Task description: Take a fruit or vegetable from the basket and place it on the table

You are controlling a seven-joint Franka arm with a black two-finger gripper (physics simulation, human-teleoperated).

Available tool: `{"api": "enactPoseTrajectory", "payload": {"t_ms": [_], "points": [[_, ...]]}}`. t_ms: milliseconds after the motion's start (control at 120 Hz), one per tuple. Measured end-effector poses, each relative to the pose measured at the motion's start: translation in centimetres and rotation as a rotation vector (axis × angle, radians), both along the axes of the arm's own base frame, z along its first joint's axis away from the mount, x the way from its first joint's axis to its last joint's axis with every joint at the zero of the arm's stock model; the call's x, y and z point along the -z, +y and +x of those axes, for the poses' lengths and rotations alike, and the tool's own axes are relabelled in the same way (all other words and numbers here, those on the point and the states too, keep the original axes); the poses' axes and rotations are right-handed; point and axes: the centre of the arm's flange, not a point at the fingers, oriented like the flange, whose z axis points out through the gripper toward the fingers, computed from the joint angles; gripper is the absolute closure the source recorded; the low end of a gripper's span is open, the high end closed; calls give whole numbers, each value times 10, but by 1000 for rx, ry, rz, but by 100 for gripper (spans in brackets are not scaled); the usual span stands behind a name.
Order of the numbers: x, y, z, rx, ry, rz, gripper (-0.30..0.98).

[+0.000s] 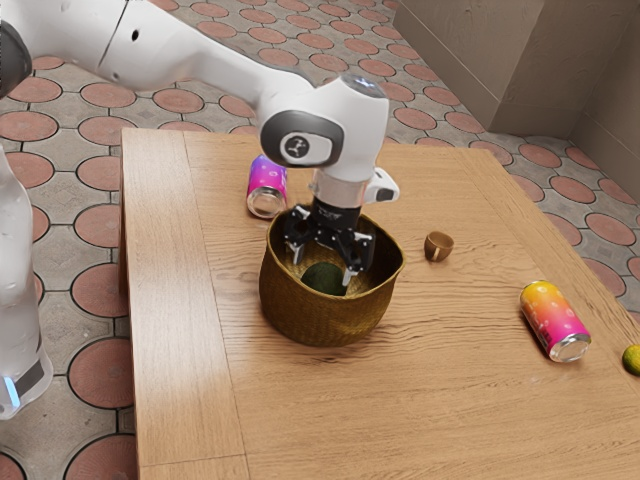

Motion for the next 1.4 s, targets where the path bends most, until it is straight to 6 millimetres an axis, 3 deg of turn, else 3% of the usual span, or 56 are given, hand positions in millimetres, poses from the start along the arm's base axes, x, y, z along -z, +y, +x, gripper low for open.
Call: {"api": "enactPoseTrajectory", "payload": {"t_ms": [658,767,917,1050,1108,1183,1400], "points": [[58,12,21,-15,48,-18,0],[61,17,23,-22,45,-21,1],[64,18,25,-24,46,-27,14],[63,16,24,-19,46,-30,16],[57,13,22,-14,39,-28,17],[34,6,18,3,7,-24,19],[-79,-13,0,55,-129,-15,18]]}}
